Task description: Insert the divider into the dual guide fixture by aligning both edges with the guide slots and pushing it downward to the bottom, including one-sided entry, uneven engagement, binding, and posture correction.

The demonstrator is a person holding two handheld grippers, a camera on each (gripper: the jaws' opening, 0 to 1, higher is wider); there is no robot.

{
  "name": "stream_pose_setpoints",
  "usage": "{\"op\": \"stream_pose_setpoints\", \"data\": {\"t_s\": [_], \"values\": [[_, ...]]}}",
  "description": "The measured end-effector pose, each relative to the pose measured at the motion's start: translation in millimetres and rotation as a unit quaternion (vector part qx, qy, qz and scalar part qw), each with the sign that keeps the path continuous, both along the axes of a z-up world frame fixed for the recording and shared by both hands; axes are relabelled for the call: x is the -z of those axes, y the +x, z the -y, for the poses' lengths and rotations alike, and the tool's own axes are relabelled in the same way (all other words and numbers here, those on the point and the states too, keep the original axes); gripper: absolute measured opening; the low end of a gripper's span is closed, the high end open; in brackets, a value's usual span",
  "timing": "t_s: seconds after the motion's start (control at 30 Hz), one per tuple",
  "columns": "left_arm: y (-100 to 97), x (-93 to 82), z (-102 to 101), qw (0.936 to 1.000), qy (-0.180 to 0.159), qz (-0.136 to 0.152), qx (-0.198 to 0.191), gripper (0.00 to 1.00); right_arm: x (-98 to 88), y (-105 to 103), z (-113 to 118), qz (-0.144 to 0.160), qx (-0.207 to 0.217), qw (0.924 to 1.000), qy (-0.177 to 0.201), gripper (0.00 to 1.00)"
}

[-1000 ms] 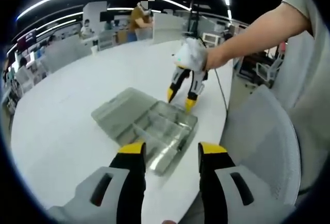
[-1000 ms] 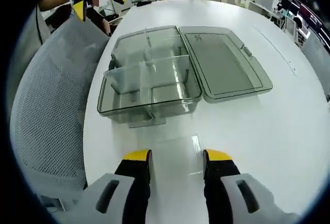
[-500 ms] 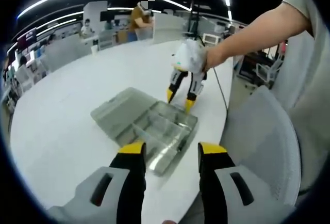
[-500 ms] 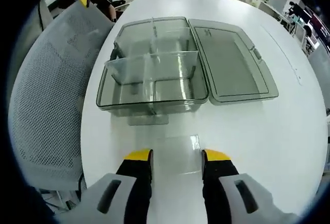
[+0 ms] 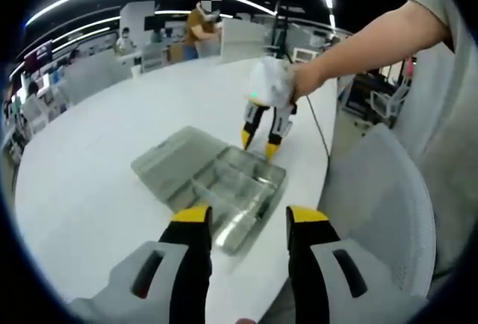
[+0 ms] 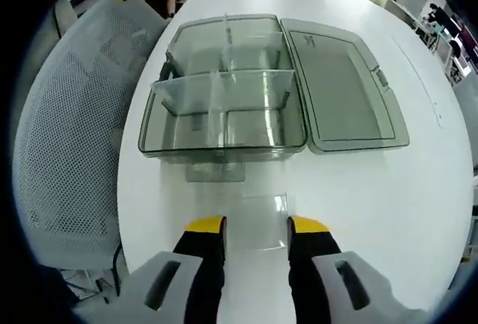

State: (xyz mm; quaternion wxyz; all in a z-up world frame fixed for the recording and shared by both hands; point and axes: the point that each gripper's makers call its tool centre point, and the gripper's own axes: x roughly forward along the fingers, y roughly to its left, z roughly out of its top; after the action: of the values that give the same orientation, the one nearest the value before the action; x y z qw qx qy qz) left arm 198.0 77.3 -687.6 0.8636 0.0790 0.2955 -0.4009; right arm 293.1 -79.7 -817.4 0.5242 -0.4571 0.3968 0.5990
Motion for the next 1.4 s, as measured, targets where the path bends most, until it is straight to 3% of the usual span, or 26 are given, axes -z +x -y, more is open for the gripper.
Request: {"op": "stream_pose_setpoints", "data": {"t_s": [0.73,1.4], "values": [[-0.4,-0.5,1,1.0,-0.001,0.001,-0.002,0.37,-4.4,-4,6,0.005,0.011,0.9999,0.0,0.28],[4.4,0.6,7,0.9999,-0.011,0.0,-0.004,0.37,-31.2,-15,2,0.03,0.012,0.9993,0.021,0.27]]}}
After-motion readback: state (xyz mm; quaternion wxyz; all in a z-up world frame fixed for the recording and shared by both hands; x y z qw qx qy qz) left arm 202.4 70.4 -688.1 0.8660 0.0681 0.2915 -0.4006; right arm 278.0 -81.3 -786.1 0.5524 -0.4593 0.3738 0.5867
